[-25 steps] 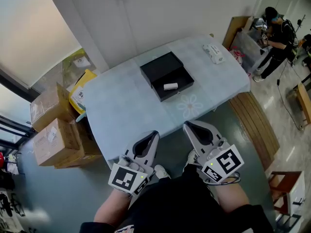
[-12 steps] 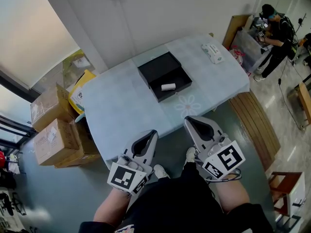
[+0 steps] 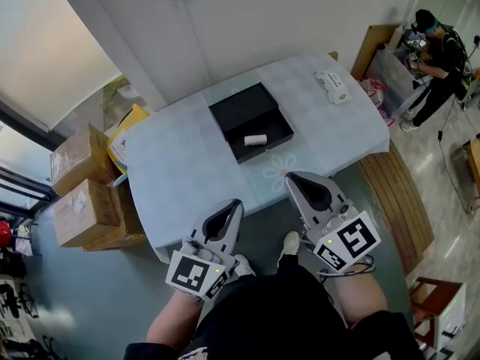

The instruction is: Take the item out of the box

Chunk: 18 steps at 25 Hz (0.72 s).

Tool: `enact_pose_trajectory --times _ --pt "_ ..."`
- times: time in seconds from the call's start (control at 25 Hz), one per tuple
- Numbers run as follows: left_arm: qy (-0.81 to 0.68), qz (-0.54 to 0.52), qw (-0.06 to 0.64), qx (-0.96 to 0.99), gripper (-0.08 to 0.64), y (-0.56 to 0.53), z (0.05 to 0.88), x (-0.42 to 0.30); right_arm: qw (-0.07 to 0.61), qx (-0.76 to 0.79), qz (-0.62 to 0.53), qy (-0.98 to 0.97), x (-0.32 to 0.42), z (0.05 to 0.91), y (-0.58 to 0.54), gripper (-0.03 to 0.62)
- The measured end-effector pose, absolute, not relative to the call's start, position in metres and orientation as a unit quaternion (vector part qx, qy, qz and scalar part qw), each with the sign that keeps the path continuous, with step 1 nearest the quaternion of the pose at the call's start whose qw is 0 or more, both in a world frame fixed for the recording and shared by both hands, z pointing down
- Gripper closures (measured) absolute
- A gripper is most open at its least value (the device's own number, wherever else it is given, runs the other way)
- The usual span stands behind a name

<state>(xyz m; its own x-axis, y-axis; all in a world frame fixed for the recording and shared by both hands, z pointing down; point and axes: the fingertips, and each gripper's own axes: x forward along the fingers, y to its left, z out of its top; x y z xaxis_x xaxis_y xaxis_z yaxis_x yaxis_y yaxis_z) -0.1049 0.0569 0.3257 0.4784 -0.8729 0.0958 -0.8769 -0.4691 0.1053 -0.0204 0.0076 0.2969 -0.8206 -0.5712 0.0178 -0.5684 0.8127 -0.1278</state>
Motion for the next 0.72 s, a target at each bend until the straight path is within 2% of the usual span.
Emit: enact_pose_trajectory --times 0.72 --pt "-0.568 0.027 0.064 0.82 0.552 -0.014 0.331 -0.046 0.02 -0.234 -0.082 0.969 0.031 0.311 -0.078 0.583"
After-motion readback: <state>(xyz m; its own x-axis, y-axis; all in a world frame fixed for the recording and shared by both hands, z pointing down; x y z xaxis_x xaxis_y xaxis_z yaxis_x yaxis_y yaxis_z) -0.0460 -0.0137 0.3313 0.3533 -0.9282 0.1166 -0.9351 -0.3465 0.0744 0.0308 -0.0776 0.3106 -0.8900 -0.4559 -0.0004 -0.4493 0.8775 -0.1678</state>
